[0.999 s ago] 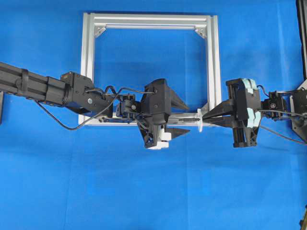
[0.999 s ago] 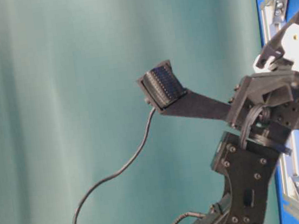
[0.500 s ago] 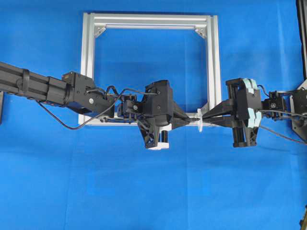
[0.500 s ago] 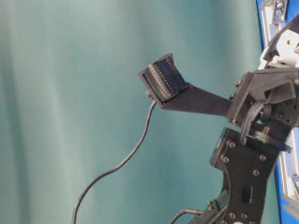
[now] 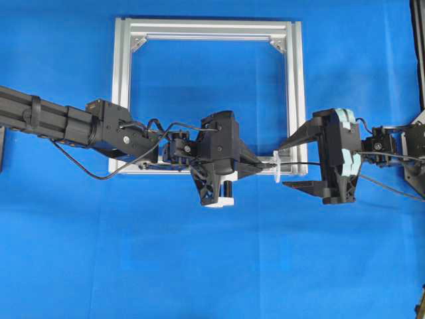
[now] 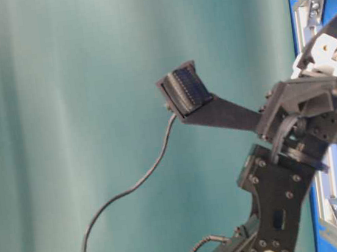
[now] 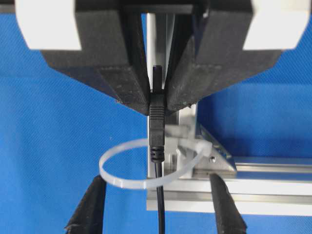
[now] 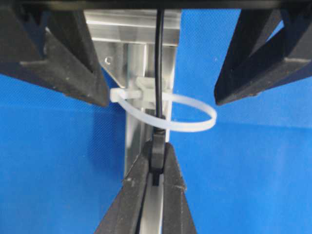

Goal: Insert the wire through the string loop located on the right side.
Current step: 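Close the left gripper on the plug and open the right gripper, then pull the plug leftward with the left gripper, drawing cable through loop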

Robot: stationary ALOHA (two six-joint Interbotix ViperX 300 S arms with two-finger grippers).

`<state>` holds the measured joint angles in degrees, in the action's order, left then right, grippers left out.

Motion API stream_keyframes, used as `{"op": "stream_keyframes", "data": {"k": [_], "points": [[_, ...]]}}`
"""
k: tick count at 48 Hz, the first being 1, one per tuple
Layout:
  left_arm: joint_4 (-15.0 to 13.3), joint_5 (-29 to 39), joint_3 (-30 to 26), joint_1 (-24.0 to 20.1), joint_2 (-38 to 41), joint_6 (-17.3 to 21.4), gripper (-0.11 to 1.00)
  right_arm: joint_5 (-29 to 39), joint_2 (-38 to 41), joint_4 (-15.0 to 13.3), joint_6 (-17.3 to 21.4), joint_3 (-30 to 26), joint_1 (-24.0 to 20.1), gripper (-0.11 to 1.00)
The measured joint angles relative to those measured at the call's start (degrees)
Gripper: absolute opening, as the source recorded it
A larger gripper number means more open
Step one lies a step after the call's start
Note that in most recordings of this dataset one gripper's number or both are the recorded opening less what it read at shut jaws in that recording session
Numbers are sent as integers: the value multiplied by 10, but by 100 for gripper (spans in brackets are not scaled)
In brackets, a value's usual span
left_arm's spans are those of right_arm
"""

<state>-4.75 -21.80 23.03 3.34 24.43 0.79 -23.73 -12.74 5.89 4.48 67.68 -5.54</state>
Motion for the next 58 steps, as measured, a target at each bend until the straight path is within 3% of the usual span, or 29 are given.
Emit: {"op": "stream_keyframes", "data": {"k": [9, 17, 24, 41, 58], "points": [[0, 0, 25, 0, -9, 1, 8, 0, -1, 2, -1, 0, 0, 95], [0, -4, 83, 1, -55, 1, 7, 0, 0, 2, -1, 0, -1, 95], [0, -24, 154, 4, -119, 1, 8, 0, 0, 2, -1, -2, -1, 95], [0, -82, 386, 5, -284, -11, 8, 0, 0, 2, -1, -9, -1, 95], [0, -62, 538, 5, -431, -15, 8, 9, 0, 2, -1, -18, 0, 95]]}}
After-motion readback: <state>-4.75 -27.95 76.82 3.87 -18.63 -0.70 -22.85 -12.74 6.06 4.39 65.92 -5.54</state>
